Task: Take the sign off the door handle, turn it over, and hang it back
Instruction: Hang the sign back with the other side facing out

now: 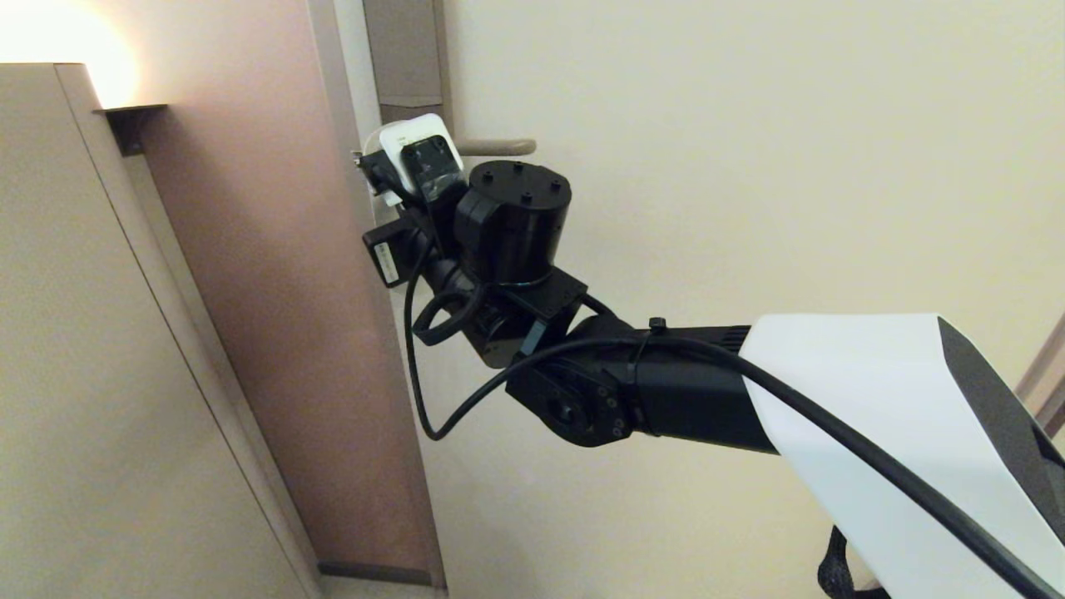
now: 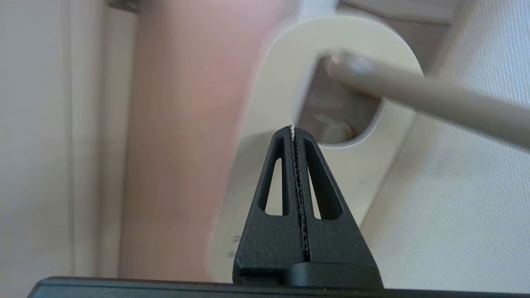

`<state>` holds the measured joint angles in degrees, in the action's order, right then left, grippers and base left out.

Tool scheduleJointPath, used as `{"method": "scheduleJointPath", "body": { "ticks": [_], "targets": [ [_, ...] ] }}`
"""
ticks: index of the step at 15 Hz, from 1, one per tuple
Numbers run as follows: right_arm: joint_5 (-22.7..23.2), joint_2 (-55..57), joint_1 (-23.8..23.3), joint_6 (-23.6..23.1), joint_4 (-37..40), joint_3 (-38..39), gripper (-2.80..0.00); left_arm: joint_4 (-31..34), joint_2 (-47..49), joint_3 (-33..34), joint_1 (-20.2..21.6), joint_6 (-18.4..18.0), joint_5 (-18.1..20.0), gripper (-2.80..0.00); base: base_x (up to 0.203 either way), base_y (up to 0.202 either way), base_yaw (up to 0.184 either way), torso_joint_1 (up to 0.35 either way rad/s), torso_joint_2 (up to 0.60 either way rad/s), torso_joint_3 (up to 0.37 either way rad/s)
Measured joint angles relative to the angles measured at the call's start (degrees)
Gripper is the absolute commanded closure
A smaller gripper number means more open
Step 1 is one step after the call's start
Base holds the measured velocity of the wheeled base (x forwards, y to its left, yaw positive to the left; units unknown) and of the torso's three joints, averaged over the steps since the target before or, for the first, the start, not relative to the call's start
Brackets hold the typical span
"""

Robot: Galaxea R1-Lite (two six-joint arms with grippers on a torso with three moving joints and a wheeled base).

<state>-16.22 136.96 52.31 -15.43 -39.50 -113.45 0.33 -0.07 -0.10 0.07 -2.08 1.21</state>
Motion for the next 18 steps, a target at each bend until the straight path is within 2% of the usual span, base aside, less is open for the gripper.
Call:
{"method": "scheduleJointPath", "body": {
  "ticks": [9,18],
  "targets": [
    [0.24,3.19,2.29,-0.18,0.06,-0.3,0.0,0.0,0.0,0.0,0.0,0.0,-0.02,0.0,0.0,0.0,0.0,0.0,0.0,0.0],
    [0.16,4.7,-2.69,-0.46,-0.16,-0.39,0.0,0.0,0.0,0.0,0.0,0.0,0.0,0.0,0.0,0.0,0.0,0.0,0.0,0.0]
  ]
}}
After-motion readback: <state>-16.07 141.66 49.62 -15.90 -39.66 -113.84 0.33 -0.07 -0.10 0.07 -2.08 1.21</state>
